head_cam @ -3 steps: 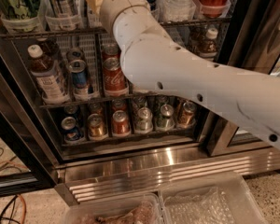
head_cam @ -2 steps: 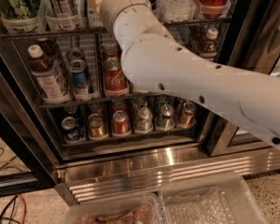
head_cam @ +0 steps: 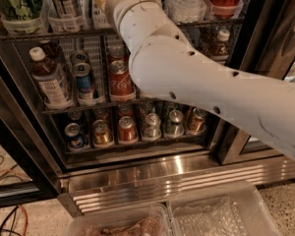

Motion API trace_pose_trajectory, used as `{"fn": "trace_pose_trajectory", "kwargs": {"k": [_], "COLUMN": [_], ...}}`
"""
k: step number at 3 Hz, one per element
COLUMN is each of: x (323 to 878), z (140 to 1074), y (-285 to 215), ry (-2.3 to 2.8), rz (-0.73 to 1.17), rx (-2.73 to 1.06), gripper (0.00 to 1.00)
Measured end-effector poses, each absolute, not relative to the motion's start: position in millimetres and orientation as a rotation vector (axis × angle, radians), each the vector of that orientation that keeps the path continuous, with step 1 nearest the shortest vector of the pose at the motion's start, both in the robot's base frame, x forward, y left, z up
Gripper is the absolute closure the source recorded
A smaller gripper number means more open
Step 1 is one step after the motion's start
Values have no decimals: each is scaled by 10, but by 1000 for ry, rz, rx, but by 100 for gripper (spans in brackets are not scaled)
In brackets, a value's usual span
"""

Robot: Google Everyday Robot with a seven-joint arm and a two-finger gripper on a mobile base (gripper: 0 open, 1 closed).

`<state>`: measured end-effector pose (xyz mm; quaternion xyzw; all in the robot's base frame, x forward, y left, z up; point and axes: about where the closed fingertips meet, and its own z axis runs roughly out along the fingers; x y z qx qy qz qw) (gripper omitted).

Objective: Pick 7up can from top shelf of fridge

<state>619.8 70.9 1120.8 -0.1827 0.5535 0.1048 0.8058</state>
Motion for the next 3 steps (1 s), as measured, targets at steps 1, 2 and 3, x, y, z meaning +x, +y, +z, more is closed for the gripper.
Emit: {"fn": "trace_pose_trajectory", "kwargs": {"k": [1,2,3], "x": [6081,5952,5789], "z": [11207,11085,10917], "y": [670,569,458], "ry": [1181,1212,1259], "rz": [209,191,176], "rx": [-399,-392,-377], "gripper": [100,100,100]}}
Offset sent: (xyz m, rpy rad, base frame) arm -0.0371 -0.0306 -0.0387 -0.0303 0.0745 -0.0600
